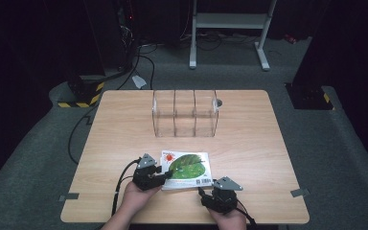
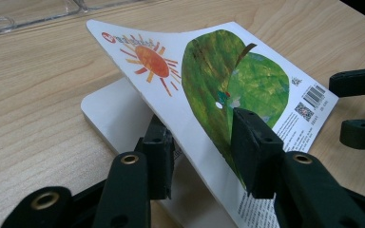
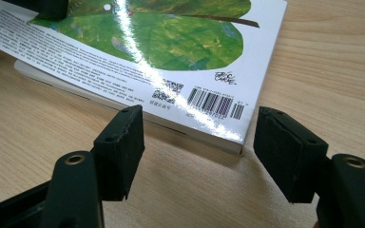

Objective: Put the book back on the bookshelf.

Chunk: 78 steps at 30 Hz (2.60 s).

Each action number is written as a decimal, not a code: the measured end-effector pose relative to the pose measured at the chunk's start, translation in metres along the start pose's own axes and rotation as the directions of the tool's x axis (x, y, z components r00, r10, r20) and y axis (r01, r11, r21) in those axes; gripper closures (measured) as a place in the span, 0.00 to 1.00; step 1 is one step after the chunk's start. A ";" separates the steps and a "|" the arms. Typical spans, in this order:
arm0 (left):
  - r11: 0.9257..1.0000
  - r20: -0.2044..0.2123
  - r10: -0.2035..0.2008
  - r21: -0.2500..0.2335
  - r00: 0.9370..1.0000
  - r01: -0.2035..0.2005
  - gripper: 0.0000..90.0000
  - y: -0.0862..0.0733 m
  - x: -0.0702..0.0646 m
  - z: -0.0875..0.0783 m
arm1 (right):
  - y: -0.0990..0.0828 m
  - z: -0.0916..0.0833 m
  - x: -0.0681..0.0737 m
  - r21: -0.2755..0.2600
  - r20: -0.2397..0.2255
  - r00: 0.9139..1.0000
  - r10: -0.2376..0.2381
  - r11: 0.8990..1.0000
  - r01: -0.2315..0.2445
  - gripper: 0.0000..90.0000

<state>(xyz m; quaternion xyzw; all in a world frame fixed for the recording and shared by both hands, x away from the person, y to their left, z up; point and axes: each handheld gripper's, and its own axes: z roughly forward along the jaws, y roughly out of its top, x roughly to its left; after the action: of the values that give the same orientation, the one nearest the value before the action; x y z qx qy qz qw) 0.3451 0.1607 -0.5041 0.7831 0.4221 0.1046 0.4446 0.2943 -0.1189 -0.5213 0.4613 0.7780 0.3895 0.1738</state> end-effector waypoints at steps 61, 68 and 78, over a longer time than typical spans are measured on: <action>0.933 -0.121 0.311 -0.148 0.943 -0.327 0.76 -0.014 -0.037 -0.025 | 0.030 0.029 -0.033 0.050 -0.185 0.973 0.139 0.990 -0.132 0.31; 0.940 -0.124 0.288 -0.155 0.950 -0.305 0.77 -0.013 -0.037 -0.023 | 0.027 0.022 -0.031 0.008 -0.140 0.983 0.121 0.993 -0.121 0.35; 0.945 -0.119 0.256 -0.178 0.959 -0.275 0.77 -0.013 -0.033 -0.023 | 0.021 0.010 -0.024 -0.053 -0.069 0.996 0.062 0.996 -0.066 0.41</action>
<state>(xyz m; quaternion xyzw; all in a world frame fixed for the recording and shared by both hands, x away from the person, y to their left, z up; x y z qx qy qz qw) 0.3045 0.1528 -0.4935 0.7803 0.3209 0.2406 0.4798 0.3250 -0.1293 -0.5141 0.4676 0.7573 0.4314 0.1474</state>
